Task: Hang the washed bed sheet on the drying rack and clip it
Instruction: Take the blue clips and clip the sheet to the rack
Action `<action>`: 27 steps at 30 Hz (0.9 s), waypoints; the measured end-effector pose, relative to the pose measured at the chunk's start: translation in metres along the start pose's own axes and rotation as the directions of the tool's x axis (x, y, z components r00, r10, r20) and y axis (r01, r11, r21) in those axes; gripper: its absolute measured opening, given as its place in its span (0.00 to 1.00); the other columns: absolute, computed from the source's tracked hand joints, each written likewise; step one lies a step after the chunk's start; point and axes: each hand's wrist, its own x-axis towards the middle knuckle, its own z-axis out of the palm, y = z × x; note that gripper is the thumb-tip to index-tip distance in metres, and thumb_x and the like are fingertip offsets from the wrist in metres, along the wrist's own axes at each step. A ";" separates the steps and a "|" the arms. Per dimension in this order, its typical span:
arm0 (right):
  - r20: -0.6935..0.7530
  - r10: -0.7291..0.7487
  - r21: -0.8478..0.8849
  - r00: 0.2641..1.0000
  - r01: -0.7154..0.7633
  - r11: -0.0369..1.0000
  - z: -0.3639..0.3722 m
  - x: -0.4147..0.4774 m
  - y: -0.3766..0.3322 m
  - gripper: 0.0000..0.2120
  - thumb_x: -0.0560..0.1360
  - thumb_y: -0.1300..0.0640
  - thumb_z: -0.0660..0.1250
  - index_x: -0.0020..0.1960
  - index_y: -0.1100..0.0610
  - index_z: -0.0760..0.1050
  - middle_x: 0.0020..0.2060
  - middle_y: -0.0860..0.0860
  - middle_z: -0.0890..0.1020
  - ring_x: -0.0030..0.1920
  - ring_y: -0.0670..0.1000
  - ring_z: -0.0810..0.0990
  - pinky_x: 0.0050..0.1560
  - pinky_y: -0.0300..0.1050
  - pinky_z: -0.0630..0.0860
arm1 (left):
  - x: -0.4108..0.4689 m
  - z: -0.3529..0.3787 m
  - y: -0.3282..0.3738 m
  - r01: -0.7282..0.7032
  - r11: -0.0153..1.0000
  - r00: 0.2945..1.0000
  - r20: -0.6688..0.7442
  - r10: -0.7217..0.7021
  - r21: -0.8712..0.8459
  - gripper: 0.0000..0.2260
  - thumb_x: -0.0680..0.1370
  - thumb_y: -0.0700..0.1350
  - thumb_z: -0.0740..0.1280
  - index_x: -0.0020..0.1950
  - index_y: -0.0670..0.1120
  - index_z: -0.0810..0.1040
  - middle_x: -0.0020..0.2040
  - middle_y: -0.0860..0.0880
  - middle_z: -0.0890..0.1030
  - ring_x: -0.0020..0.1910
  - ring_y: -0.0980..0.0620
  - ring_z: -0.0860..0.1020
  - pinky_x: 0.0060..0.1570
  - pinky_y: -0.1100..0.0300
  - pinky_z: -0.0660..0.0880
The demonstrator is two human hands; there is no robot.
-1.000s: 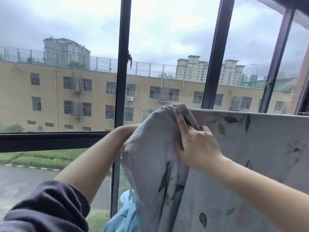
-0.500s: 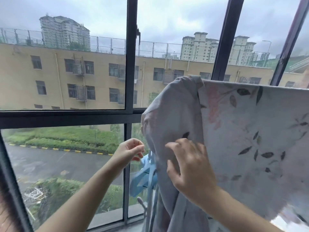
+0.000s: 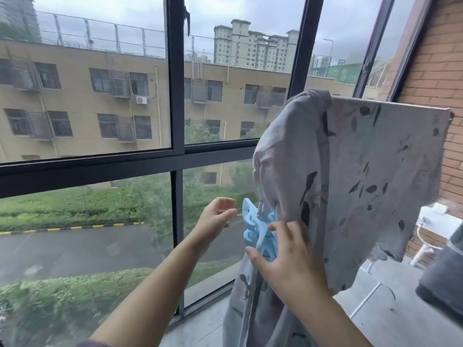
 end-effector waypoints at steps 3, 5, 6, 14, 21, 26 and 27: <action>-0.004 0.105 -0.048 0.994 -0.105 0.993 0.009 -0.007 -0.011 0.28 0.69 0.32 0.61 0.62 0.44 0.59 0.54 0.44 0.63 0.56 0.49 0.74 0.43 0.44 0.68 | 0.028 0.002 -0.005 0.050 0.999 0.998 0.048 -0.050 -0.006 0.14 0.80 0.42 0.62 0.66 0.47 0.71 0.61 0.50 0.75 0.52 0.59 0.75 0.54 0.57 0.72; -0.026 0.127 -0.058 0.992 -0.129 0.990 0.013 -0.008 -0.014 0.28 0.70 0.34 0.61 0.64 0.44 0.57 0.52 0.44 0.62 0.55 0.50 0.75 0.42 0.43 0.66 | 0.045 0.005 -0.011 0.110 0.994 0.986 0.130 -0.108 -0.009 0.15 0.81 0.45 0.60 0.67 0.48 0.70 0.61 0.49 0.75 0.53 0.56 0.75 0.56 0.55 0.71; -0.036 0.137 -0.046 0.990 -0.139 0.989 0.015 -0.009 -0.015 0.28 0.71 0.35 0.62 0.65 0.44 0.55 0.52 0.44 0.61 0.54 0.50 0.76 0.42 0.42 0.65 | 0.052 0.008 -0.014 0.139 0.990 0.974 0.182 -0.133 -0.020 0.14 0.81 0.46 0.59 0.67 0.48 0.70 0.61 0.49 0.76 0.54 0.55 0.76 0.58 0.53 0.71; -0.052 0.280 0.128 0.959 -0.271 0.954 0.015 -0.012 -0.010 0.28 0.68 0.35 0.66 0.58 0.44 0.56 0.52 0.45 0.78 0.50 0.52 0.79 0.43 0.45 0.72 | 0.079 0.020 -0.035 0.177 0.973 0.979 0.125 -0.159 -0.148 0.15 0.82 0.51 0.56 0.47 0.42 0.75 0.42 0.44 0.79 0.39 0.49 0.76 0.44 0.55 0.74; -0.051 0.286 0.101 0.957 -0.280 0.955 0.014 -0.009 -0.011 0.25 0.68 0.34 0.65 0.53 0.45 0.56 0.45 0.45 0.80 0.49 0.52 0.80 0.45 0.46 0.75 | 0.100 0.035 -0.031 0.368 0.916 0.913 0.245 -0.325 -0.159 0.16 0.81 0.52 0.57 0.44 0.41 0.74 0.41 0.40 0.81 0.38 0.45 0.79 0.38 0.56 0.78; -0.048 0.297 0.083 0.954 -0.292 0.953 0.016 -0.007 -0.014 0.23 0.69 0.34 0.64 0.51 0.44 0.55 0.40 0.43 0.76 0.46 0.50 0.79 0.39 0.43 0.70 | 0.112 0.028 -0.033 0.357 0.926 0.855 0.442 -0.271 -0.123 0.13 0.78 0.45 0.56 0.41 0.43 0.77 0.39 0.44 0.79 0.35 0.48 0.77 0.35 0.59 0.75; -0.055 0.294 0.082 0.954 -0.289 0.954 0.016 -0.006 -0.015 0.23 0.69 0.35 0.64 0.51 0.44 0.55 0.39 0.43 0.76 0.46 0.50 0.79 0.39 0.42 0.69 | 0.114 0.026 -0.034 0.358 0.927 0.847 0.458 -0.270 -0.115 0.13 0.78 0.44 0.56 0.41 0.44 0.78 0.39 0.45 0.79 0.35 0.49 0.77 0.34 0.59 0.75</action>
